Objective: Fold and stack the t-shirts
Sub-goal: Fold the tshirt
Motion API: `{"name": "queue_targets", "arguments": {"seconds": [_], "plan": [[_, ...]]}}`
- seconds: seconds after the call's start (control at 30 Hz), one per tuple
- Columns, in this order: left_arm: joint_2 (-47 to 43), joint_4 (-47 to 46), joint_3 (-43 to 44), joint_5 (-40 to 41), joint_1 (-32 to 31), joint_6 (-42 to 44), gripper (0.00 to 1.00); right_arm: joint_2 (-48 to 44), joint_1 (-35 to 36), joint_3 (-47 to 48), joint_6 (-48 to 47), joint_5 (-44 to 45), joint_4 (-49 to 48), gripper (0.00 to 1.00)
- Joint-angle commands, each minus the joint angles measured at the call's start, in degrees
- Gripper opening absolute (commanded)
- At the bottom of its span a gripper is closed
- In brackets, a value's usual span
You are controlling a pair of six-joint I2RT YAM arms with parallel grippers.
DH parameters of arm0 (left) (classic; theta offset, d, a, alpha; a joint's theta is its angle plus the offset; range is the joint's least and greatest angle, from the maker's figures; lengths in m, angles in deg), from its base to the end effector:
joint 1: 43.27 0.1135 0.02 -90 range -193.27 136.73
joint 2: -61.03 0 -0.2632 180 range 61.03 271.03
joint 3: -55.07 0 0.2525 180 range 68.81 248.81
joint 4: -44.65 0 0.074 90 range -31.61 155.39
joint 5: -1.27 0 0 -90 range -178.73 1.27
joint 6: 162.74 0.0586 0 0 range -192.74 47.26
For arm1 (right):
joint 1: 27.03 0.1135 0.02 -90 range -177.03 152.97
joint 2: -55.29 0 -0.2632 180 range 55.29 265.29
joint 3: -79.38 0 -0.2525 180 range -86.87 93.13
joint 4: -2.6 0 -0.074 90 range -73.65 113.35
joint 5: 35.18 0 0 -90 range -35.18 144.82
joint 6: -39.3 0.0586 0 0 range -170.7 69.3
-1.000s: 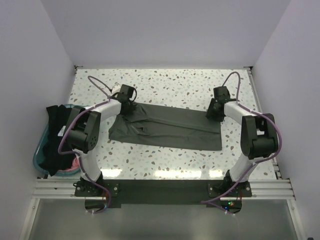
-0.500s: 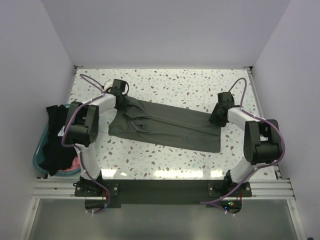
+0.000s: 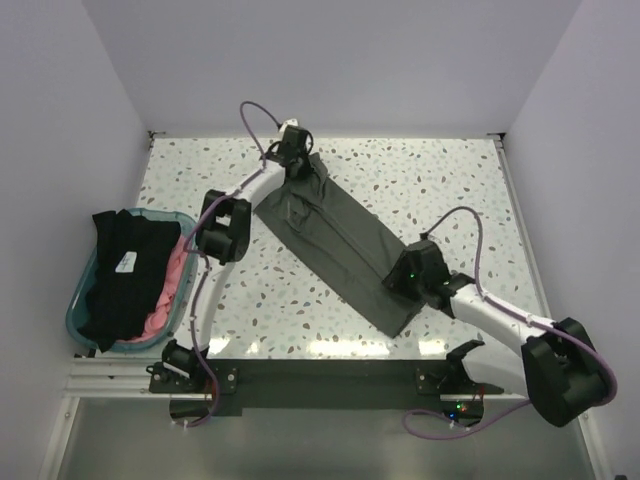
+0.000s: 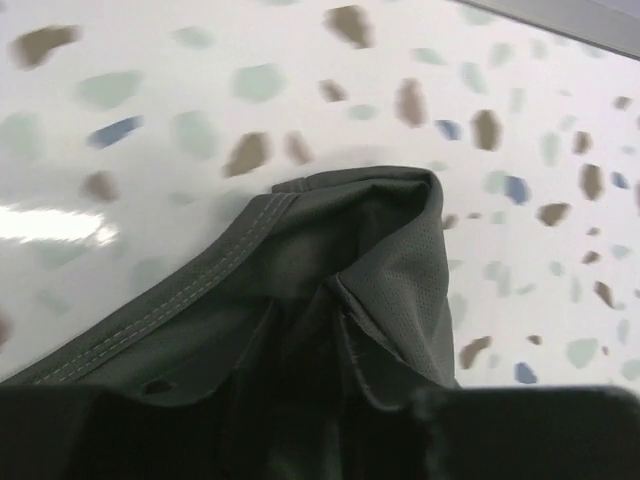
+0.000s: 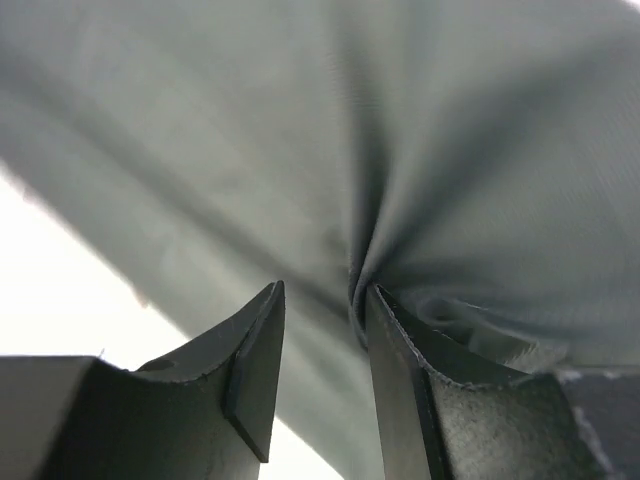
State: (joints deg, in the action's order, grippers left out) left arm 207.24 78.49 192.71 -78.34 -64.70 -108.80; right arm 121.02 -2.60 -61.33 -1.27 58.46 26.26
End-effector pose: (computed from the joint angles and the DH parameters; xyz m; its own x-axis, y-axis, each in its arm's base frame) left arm 0.5490 -0.2041 0.1335 -0.6461 -0.3684 -0.6685 -0.1792 0.9245 -0.3363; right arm 0.2045 0.0888 0.1394 -0.7396 0.4966 -0.4542 0.2862 0.8429 0.4556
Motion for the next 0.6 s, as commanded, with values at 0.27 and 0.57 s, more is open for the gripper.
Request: {"name": "queue_targets", "arguments": {"seconds": [0.27,0.57], "plan": [[3.04,-27.65,10.48,-23.40,-1.86,9.42,0.83,4.75,24.79,13.82,8.17,17.54,3.69,0.48],[-24.35,-28.02,-14.34,-6.05,0.51,1.97,0.77,11.60,22.34,31.56,-9.50,23.08,17.05,0.64]]}}
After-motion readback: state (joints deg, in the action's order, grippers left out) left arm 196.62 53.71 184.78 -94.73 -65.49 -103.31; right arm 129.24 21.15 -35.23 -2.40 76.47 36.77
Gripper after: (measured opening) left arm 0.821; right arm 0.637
